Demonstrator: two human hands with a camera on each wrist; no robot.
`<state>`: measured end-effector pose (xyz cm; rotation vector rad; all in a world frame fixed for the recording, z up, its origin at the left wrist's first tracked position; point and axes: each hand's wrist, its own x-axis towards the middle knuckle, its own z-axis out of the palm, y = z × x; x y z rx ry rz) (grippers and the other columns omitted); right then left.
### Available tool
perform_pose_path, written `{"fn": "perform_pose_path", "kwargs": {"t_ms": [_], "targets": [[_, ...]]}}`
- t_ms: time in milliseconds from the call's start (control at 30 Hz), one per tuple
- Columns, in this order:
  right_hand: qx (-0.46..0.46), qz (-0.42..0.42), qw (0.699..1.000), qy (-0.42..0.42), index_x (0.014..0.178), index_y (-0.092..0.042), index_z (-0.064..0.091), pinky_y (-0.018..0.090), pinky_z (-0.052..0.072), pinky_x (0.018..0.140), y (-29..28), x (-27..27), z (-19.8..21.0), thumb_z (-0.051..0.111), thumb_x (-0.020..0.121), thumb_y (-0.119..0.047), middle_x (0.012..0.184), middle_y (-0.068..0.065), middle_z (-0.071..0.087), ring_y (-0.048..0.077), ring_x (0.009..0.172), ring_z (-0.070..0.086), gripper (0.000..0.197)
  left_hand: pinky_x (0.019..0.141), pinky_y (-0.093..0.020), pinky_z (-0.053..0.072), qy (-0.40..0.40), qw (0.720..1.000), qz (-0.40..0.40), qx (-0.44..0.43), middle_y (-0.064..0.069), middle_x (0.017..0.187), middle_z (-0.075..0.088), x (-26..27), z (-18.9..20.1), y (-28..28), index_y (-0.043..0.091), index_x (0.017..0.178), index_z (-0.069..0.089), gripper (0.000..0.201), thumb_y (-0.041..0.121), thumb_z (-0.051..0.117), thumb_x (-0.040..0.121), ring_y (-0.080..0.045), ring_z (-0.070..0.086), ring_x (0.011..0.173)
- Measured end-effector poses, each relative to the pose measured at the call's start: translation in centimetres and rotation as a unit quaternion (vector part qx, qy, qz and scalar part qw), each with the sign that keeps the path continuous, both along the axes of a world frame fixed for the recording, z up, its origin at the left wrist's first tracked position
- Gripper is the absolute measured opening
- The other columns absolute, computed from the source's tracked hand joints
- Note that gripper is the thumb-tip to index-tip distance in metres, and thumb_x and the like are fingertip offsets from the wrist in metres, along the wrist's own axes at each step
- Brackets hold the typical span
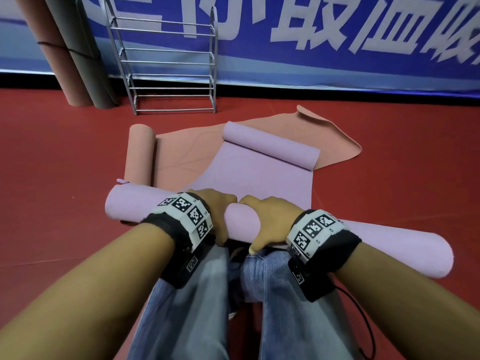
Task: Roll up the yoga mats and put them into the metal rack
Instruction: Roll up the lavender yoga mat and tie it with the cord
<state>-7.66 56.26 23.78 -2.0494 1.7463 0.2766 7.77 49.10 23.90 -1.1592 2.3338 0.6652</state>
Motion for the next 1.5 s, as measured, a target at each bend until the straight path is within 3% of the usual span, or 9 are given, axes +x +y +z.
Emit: {"fn": "perform_pose_path", "kwargs": {"t_ms": [167,333,633,800,900,1000,1200,1400,1500], "targets": [[-0.001,-0.012,1.0,-0.024,0.136,-0.033,0.038,0.036,0.053,0.079,-0.2,-0.5,-0.5,0.085,0.059,-0.04,0.105,0.005,0.065,0.025,0.091,0.061,0.091,0.074,-0.031,0.046,-0.012,0.999,-0.005,-0.033,0.01,0.097,0.063,0.0,-0.3,0.5,0.036,0.121,0.041,0.077,0.039,0.084,0.058,-0.014,0.06,0.088],[0.019,-0.034,0.997,-0.068,0.134,-0.036,0.041,0.035,0.051,0.084,-0.8,-1.4,-0.6,0.087,0.058,-0.038,0.109,-0.001,0.064,0.02,0.096,0.059,0.089,0.101,-0.052,0.032,0.016,0.989,-0.069,-0.133,0.0,0.131,0.047,0.7,-0.7,1.5,0.031,0.14,0.03,0.093,0.047,0.082,0.065,-0.025,0.041,0.126],[0.0,-0.04,0.996,-0.075,0.137,-0.03,0.038,0.036,0.047,0.092,-0.7,-1.0,-1.2,0.086,0.061,-0.045,0.123,0.001,0.052,0.02,0.108,0.053,0.092,0.082,-0.041,0.036,-0.035,0.994,-0.047,-0.097,-0.001,0.112,0.059,-0.3,-0.9,0.7,0.03,0.13,0.036,0.09,0.047,0.087,0.058,-0.024,0.058,0.106],[-0.064,-0.012,0.997,0.046,0.137,-0.026,0.034,0.034,0.043,0.074,0.3,-0.1,-0.8,0.082,0.06,-0.06,0.119,0.004,0.047,0.027,0.103,0.057,0.097,0.082,-0.039,0.055,-0.01,0.998,-0.024,-0.065,0.005,0.096,0.062,-0.3,-1.0,0.0,0.03,0.118,0.043,0.073,0.039,0.085,0.058,-0.017,0.059,0.087],[-0.066,-0.002,0.995,0.078,0.136,-0.025,0.032,0.035,0.047,0.073,0.1,0.6,-1.1,0.085,0.057,-0.053,0.113,0.005,0.052,0.029,0.098,0.06,0.099,0.083,-0.034,0.056,0.011,0.999,-0.011,-0.033,0.004,0.097,0.065,0.1,-0.9,-0.8,0.028,0.112,0.048,0.066,0.033,0.086,0.058,-0.016,0.062,0.088],[-0.073,0.002,0.995,0.069,0.13,-0.024,0.037,0.032,0.046,0.067,-0.7,0.8,-1.2,0.083,0.061,-0.041,0.103,0.005,0.059,0.027,0.09,0.061,0.084,0.083,-0.035,0.055,0.003,0.999,-0.005,-0.032,0.001,0.103,0.065,0.3,-0.9,-0.8,0.025,0.121,0.045,0.072,0.032,0.085,0.061,-0.017,0.061,0.089],[-0.069,0.019,0.997,0.042,0.13,-0.026,0.041,0.03,0.043,0.067,-1.4,1.1,-0.9,0.081,0.062,-0.042,0.099,0.003,0.064,0.024,0.087,0.06,0.08,0.093,-0.043,0.038,0.027,0.989,-0.01,-0.146,0.0,0.122,0.053,2.2,-1.9,0.8,0.031,0.135,0.033,0.09,0.05,0.082,0.062,-0.026,0.053,0.111],[-0.054,0.024,0.998,0.002,0.127,-0.03,0.046,0.032,0.049,0.069,-2.1,2.0,-0.6,0.081,0.059,-0.043,0.096,0.0,0.065,0.024,0.085,0.061,0.077,0.08,-0.035,0.042,-0.003,0.994,0.015,-0.105,0.002,0.108,0.063,3.1,-0.9,0.1,0.028,0.123,0.042,0.079,0.048,0.085,0.061,-0.022,0.059,0.101],[-0.052,0.034,0.998,-0.015,0.13,-0.033,0.047,0.032,0.051,0.072,-2.7,3.0,-0.5,0.081,0.059,-0.04,0.098,0.0,0.066,0.025,0.086,0.061,0.079,0.082,-0.037,0.051,-0.018,0.994,0.023,-0.106,0.004,0.094,0.062,4.1,-0.6,0.0,0.027,0.118,0.045,0.07,0.046,0.083,0.063,-0.021,0.061,0.094]]}}
